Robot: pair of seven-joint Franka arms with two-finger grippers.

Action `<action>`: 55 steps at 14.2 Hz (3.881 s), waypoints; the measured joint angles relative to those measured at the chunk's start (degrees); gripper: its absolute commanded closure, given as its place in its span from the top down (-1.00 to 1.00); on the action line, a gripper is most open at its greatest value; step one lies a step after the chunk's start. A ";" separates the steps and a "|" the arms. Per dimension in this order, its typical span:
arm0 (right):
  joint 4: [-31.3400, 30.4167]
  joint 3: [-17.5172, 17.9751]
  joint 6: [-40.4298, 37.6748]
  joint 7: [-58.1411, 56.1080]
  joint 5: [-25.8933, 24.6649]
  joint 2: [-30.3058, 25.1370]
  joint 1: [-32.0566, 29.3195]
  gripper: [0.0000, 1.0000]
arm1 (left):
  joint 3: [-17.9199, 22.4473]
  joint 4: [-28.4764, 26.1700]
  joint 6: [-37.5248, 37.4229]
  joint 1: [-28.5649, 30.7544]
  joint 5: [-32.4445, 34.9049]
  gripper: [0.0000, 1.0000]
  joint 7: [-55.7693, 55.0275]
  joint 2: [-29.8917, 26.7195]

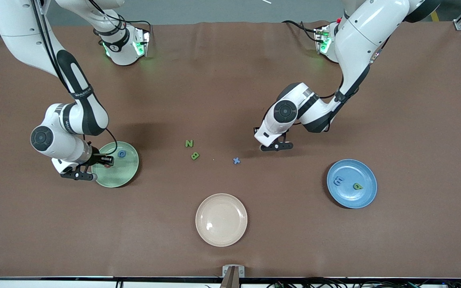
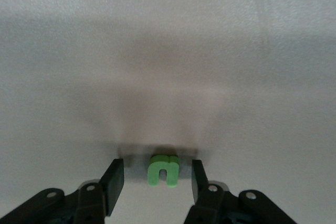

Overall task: Sort upper and lower case letters into plates
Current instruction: 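Release pink Q on the green plate while the left gripper grasps green n, then drop the green n in the blue plate while the right gripper grasps N, then release green N on the green plate while the left gripper grasps blue x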

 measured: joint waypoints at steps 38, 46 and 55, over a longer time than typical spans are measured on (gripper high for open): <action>1.42 1.60 7.16 27.03 0.11 4.49 32.80 0.57 | -1.83 16.39 -13.45 26.74 0.73 1.00 28.26 1.40; 1.36 1.60 6.99 27.10 0.11 3.67 33.45 -0.50 | -2.19 16.52 -13.52 7.52 0.74 1.00 1.19 0.21; 1.61 0.05 6.22 21.20 0.12 2.20 27.47 -0.97 | 7.90 28.02 -10.56 -13.91 0.74 0.81 -17.29 9.59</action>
